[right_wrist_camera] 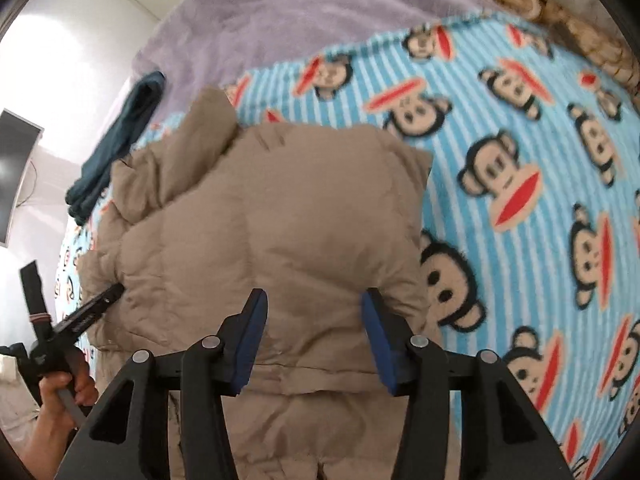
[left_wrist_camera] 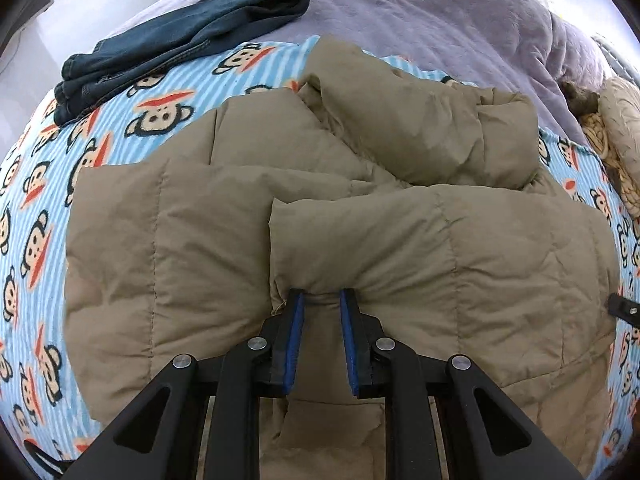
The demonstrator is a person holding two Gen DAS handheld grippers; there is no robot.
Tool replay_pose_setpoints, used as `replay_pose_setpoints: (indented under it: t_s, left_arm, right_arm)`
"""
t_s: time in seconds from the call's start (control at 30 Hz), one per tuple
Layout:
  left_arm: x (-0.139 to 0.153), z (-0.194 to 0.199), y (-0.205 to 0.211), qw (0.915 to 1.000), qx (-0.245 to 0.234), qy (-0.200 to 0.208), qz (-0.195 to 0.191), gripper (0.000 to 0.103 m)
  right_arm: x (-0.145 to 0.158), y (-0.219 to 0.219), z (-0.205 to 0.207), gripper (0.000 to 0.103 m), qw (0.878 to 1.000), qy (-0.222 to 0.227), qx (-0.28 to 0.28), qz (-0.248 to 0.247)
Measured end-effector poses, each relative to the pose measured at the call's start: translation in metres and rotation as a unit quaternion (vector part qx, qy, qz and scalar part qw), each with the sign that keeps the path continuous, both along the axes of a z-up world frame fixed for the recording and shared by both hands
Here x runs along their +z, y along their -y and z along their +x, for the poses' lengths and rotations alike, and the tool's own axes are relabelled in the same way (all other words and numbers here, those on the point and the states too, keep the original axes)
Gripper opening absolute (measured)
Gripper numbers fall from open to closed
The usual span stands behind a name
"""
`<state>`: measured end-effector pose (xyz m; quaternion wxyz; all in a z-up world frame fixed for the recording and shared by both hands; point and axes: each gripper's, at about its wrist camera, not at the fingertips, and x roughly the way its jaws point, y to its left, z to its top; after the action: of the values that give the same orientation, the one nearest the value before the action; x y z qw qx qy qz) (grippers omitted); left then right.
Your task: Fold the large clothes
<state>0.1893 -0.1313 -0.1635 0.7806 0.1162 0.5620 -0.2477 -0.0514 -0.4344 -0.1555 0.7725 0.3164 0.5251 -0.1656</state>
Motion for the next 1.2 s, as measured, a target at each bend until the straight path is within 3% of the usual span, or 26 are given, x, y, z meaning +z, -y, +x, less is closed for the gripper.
replay_pose_setpoints:
  t_s: [0.17,0.3,0.67,1.2]
  left_arm:
    - [-0.009,0.0,0.002,1.0,-0.005,0.0,0.0,0.021]
    - [-0.013,-0.002,0.005,0.9999,-0.009,0.007,0.006,0.021]
    - [0.004,-0.009,0.001,0.9997,0.004,0.0,0.024,0.021]
    - [0.034,-0.053,-0.026,0.9988,0.018,-0.004,0.046,0.021]
  right_arm:
    - [-0.029,0.008,0.002,0.047,0.999,-0.009,-0.029,0.027]
    - [-0.036,0.003,0.007,0.046,1.0,-0.019,-0.018,0.011]
    - [-0.006,-0.011,0.0,0.049,0.999,-0.029,-0.015,-0.017]
    - [0.024,-0.05,-0.042,0.057,1.0,-0.015,-0.01,0.005]
